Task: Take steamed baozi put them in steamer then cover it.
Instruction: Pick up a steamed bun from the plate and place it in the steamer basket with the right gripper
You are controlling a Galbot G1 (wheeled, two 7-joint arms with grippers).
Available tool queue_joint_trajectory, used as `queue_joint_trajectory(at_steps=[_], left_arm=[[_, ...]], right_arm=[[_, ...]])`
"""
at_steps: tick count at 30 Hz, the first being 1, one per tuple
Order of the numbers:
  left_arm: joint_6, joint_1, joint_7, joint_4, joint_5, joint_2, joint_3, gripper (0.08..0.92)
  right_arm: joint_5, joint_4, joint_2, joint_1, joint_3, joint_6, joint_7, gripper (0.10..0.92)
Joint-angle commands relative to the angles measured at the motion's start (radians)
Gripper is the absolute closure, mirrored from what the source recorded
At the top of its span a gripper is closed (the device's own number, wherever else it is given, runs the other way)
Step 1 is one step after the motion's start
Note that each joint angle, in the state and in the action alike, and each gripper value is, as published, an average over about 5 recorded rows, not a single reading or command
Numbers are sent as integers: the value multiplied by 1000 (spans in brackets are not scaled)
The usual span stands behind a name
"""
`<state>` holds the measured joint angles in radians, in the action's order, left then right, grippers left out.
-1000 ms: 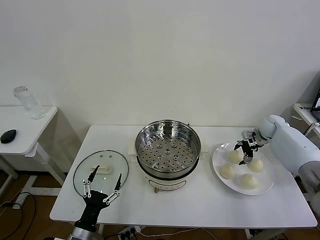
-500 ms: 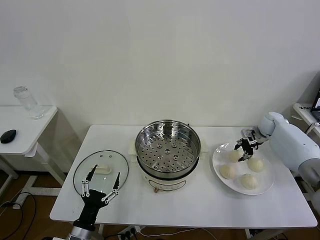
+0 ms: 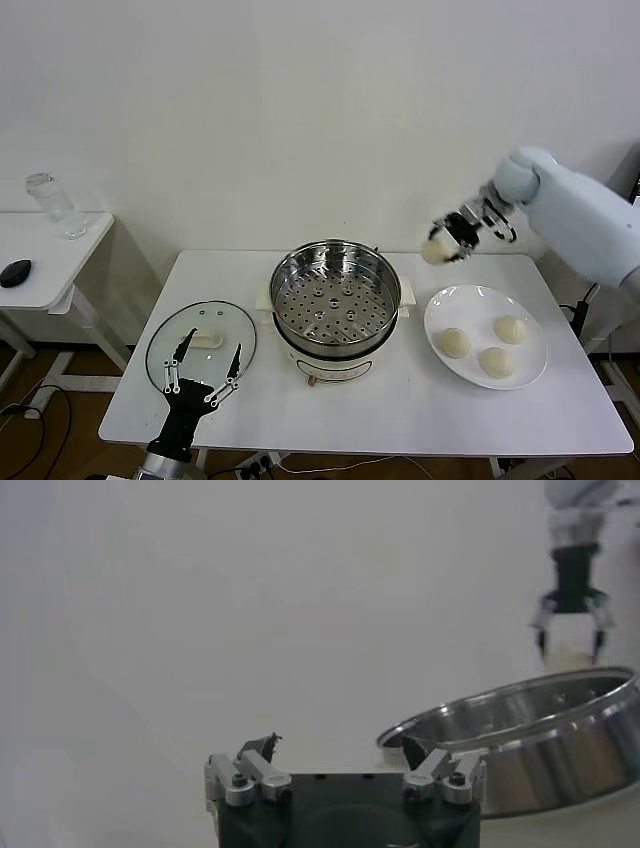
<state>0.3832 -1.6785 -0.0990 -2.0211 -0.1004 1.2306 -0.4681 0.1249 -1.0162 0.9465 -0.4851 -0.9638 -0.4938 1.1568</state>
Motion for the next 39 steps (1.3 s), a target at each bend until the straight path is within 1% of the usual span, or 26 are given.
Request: queue_joint_trajectory(at_steps=[1,7,11,14,29,39], left_arm=[[1,0,-1,-1,0,1,1,177],[3,-3,-3,-6,-1,5,-2,177],[9,-5,-5,-8,-1,4,-5,177],[14,-6,-7,-10,-2,3,-6,177],[22,-3,-8,-10,-2,1,-5,177],[26,1,-9,-7,-2,-1,-12,177]], right_arm=[[-24,-149,96,-188,-139,-123,-6,337],[76,-178,175,-118,-146,-181,-9,338],[168,-169,217,-36,-128,-196,-9,336],[206,-155,240,5,-124,-191,-7,338],[339,-33,339,125,-90,-160,-4,333],[383,29,383,143,-62,-162,-26,318]])
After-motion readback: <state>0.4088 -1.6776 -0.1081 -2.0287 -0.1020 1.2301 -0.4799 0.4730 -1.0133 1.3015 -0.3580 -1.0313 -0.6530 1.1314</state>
